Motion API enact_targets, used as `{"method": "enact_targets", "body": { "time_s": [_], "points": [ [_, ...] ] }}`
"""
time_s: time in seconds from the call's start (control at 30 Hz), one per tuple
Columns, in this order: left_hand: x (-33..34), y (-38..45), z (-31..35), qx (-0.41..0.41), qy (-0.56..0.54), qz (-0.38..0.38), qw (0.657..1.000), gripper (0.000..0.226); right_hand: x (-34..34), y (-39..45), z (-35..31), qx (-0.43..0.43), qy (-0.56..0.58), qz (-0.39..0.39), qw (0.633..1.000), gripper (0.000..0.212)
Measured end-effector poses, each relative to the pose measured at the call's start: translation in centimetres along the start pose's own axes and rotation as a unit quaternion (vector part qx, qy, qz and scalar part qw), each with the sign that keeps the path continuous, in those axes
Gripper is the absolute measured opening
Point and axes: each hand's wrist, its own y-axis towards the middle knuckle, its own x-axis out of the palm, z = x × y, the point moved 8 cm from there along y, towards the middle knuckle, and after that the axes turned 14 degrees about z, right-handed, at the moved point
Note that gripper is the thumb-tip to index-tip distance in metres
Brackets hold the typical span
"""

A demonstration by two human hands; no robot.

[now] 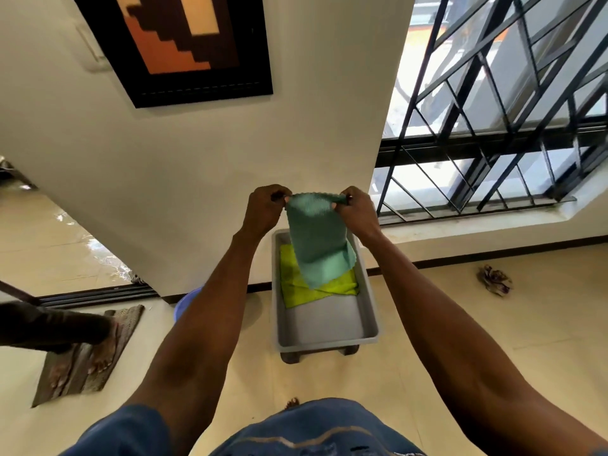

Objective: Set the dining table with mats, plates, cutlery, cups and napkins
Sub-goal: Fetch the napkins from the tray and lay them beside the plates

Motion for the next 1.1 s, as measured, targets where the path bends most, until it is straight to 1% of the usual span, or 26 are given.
{"method": "enact_targets", "body": {
  "time_s": [0.07,0.1,0.2,0.27,0.33,0.4,0.47,0.5,0.57,0.6,0.63,0.67,0.73,0.83,0.87,0.93,1.03,1.1],
  "points": [
    [-0.5,0.3,0.3,-0.087,-0.133,0.009,0.987,0.013,-0.9,0.9,-0.7,0.037,0.082,0.017,0.996,0.015],
    [-0.7,0.7,0.4,-0.112,-0.166,0.008,0.980,0.012,-1.3,1.4,-1.0,0.047,0.104,0.014,0.993,0.016],
    [-0.2,1.8,0.8,-0.140,-0.162,-0.061,0.975,0.013,-1.3,2.2,-0.9,0.097,0.123,-0.060,0.986,0.014],
    [-0.2,2.4,1.3,-0.123,-0.101,-0.073,0.985,0.011,-1.3,2.5,-0.9,0.114,0.159,-0.076,0.978,0.009],
    [0.0,3.0,1.7,-0.098,-0.033,-0.066,0.993,0.012,-1.5,2.6,-0.9,0.111,0.162,-0.064,0.978,0.008],
    [0.5,3.4,1.9,-0.077,0.036,-0.083,0.993,0.016,-1.1,2.2,-0.9,0.102,0.154,-0.063,0.981,0.009],
    [1.4,3.3,2.0,-0.052,0.086,-0.126,0.987,0.022,-0.9,1.7,-1.2,0.082,0.141,-0.061,0.985,0.014],
    [2.0,3.1,2.6,-0.033,0.090,-0.155,0.983,0.030,-0.8,1.6,-1.4,0.070,0.131,-0.063,0.987,0.017],
    [3.4,2.2,4.3,0.007,0.063,-0.225,0.972,0.050,-0.6,1.2,-2.0,0.039,0.099,-0.083,0.991,0.018],
    [4.2,1.7,5.1,0.024,0.054,-0.258,0.964,0.054,-0.4,1.1,-2.4,0.019,0.078,-0.095,0.992,0.017],
    [4.9,1.3,5.8,0.043,0.059,-0.282,0.956,0.051,-0.3,1.0,-2.6,0.004,0.064,-0.103,0.993,0.017],
    [5.5,1.1,6.2,0.063,0.075,-0.292,0.951,0.046,-0.2,0.9,-2.7,-0.005,0.060,-0.108,0.992,0.017],
    [6.2,1.1,6.8,0.087,0.098,-0.281,0.951,0.037,-0.4,0.9,-2.5,-0.004,0.067,-0.106,0.992,0.016],
    [6.8,0.9,7.2,0.093,0.101,-0.273,0.952,0.030,-1.1,0.8,-1.5,0.023,0.097,-0.102,0.990,0.013],
    [7.0,0.7,7.4,0.096,0.102,-0.277,0.950,0.027,-1.2,0.7,-1.0,0.035,0.112,-0.110,0.987,0.010],
    [7.3,0.6,7.8,0.101,0.106,-0.281,0.948,0.019,-1.5,0.3,0.6,0.059,0.125,-0.125,0.982,0.011],
    [7.3,0.7,8.3,0.098,0.093,-0.271,0.953,0.013,-1.3,-0.7,4.2,0.086,0.095,-0.140,0.982,0.014],
    [7.1,0.9,8.7,0.096,0.081,-0.269,0.955,0.013,-0.6,-1.8,6.7,0.092,0.042,-0.154,0.983,0.009]
  ]
}}
